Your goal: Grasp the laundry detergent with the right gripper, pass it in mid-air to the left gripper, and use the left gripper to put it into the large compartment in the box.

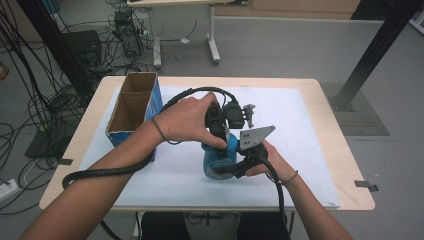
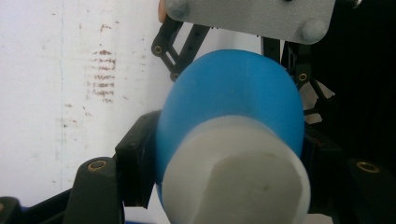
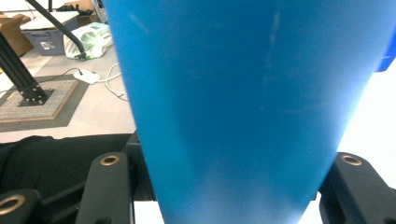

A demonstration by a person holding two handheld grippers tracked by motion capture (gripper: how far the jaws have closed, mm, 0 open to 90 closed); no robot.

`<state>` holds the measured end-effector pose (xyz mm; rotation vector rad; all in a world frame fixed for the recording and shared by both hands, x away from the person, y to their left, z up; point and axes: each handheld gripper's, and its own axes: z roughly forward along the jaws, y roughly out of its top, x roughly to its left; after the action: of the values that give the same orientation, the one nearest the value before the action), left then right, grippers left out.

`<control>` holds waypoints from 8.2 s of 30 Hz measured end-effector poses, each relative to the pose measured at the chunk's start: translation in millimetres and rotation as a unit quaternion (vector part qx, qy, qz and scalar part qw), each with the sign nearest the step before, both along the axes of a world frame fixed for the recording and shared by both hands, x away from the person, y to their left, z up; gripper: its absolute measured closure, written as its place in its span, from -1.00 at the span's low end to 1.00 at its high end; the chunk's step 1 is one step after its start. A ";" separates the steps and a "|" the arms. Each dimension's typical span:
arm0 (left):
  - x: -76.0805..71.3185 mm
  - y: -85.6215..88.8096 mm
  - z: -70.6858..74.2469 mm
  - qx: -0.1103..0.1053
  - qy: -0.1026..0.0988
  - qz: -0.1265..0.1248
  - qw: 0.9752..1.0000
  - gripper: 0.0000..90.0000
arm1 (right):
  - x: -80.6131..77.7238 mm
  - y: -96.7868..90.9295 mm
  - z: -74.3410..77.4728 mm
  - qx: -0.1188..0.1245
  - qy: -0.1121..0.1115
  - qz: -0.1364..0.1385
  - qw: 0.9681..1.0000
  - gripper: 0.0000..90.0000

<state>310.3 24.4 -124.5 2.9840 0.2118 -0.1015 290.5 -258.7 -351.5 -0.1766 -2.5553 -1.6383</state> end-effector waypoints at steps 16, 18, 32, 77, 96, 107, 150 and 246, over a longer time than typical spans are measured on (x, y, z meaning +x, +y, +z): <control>-0.4 1.3 -1.0 -0.002 -0.002 0.003 1.000 -0.20 | 2.0 0.5 -3.6 0.004 0.002 0.002 1.000 -0.07; -0.4 0.8 -0.4 -0.001 -0.002 0.002 1.000 -0.20 | 2.1 -0.1 -3.9 0.006 0.003 0.002 1.000 -0.07; -7.0 -3.7 1.9 0.011 -0.016 0.001 1.000 -0.19 | -7.8 -9.3 -10.6 0.039 0.005 -0.035 0.999 -0.56; -7.2 -0.4 61.3 0.007 -0.032 0.099 0.995 -0.19 | -30.9 -47.6 -11.2 0.017 0.004 -0.106 0.994 -0.93; 14.5 23.3 108.7 -0.010 -0.028 0.246 0.969 -0.18 | -37.8 -63.2 -16.5 0.006 0.010 -0.153 0.988 -0.95; 30.5 42.6 136.8 -0.014 -0.041 0.333 0.942 -0.18 | -38.0 -64.2 -15.2 0.005 0.009 -0.169 0.986 -0.95; 82.7 195.1 125.2 0.014 -0.051 0.670 0.740 -0.18 | -44.5 -64.1 -14.7 0.010 0.004 -0.197 0.980 -0.95; 110.2 205.6 -61.4 0.109 0.033 0.671 0.733 -0.17 | -42.6 -61.7 -20.4 0.014 0.010 -0.204 0.979 -0.95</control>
<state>420.5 230.0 -185.9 2.2083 2.3271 -0.0001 247.9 -320.4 -371.9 -0.7571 -2.6032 -1.7805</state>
